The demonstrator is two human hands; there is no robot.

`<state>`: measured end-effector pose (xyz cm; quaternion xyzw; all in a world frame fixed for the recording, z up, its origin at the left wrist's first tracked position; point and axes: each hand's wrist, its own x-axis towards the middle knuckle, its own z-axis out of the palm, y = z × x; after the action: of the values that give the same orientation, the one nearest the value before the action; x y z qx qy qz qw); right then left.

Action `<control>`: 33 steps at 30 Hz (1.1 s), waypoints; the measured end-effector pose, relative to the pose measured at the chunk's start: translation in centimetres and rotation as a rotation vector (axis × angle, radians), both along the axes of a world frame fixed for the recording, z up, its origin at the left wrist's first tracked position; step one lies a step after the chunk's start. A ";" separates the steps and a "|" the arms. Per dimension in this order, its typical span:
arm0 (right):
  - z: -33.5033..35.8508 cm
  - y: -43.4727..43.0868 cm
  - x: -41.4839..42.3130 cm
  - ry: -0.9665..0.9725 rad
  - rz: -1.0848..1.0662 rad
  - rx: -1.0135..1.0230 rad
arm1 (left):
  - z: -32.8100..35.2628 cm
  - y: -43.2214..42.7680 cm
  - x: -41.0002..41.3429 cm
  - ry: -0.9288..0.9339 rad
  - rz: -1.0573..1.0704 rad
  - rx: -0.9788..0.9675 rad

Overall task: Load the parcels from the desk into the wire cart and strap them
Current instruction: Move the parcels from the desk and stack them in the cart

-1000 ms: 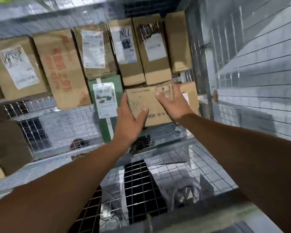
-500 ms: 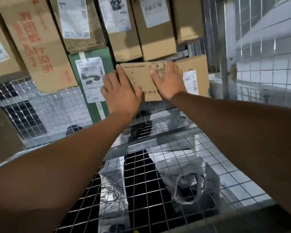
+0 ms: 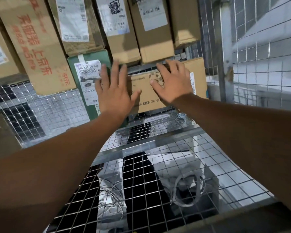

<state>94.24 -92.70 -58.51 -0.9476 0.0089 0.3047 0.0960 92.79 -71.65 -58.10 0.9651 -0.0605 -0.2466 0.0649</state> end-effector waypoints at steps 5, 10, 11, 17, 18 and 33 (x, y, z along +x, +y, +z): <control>-0.1 -0.6 0.2 0.111 0.058 0.034 | -1.3 0.0 -0.7 0.065 -0.202 0.003; 3.0 -0.7 1.2 0.217 0.029 0.025 | 0.5 -0.2 0.4 0.175 -0.183 -0.019; 4.3 -0.5 1.4 0.228 -0.003 0.021 | 1.7 -0.1 0.8 0.187 -0.182 -0.023; 16.8 2.2 1.5 0.166 -0.159 -0.036 | 13.7 1.7 3.1 0.171 -0.149 -0.053; 19.2 2.7 1.3 0.145 -0.211 -0.039 | 16.0 2.2 3.4 0.176 -0.166 -0.057; 53.8 16.3 -27.6 -0.294 -1.193 -0.065 | 48.4 7.6 -9.1 0.143 -0.600 -0.438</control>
<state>66.64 -76.36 -4.69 -0.8137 0.5338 0.0643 0.2211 83.64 -64.09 -9.74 0.8481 -0.3870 -0.3025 0.1990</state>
